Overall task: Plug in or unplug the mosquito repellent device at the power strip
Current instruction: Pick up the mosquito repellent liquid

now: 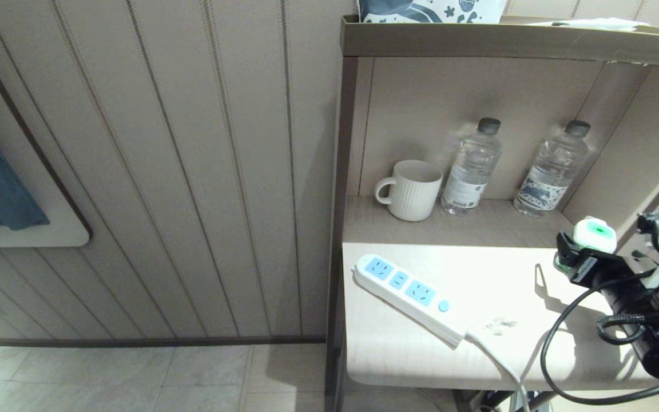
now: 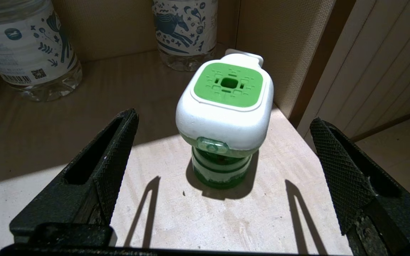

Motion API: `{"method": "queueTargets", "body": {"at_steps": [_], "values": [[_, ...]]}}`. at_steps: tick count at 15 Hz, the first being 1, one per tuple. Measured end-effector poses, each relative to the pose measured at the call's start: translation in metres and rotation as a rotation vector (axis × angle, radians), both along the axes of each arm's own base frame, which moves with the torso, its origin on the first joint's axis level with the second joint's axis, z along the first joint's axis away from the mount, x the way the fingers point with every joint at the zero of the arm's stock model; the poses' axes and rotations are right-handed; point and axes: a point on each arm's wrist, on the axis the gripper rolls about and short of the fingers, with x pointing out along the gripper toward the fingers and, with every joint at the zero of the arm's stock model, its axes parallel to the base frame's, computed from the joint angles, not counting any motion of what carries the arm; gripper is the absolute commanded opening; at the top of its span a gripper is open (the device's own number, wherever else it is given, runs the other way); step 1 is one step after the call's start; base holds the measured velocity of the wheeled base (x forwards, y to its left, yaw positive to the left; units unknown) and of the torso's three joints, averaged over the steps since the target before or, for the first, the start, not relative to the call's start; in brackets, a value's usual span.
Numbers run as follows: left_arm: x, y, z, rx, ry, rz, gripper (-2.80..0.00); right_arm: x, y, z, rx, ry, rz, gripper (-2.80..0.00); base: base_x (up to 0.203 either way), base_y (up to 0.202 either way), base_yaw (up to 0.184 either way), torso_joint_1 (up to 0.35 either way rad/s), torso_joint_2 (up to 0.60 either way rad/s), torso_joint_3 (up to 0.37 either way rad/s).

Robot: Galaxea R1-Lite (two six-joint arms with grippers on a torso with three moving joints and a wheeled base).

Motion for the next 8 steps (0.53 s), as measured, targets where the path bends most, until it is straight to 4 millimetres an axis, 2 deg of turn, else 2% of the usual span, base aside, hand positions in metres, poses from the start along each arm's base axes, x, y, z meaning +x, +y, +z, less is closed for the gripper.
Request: {"method": "queueTargets", "body": {"at_steps": [8], "values": [[0.000,0.000,0.000,-0.001,0.000,0.000,-2.80,0.014,0.000,0.001,-0.020,-0.005,-0.002,0.00,0.000,0.000,0.000,0.000,0.00,0.000]]}}
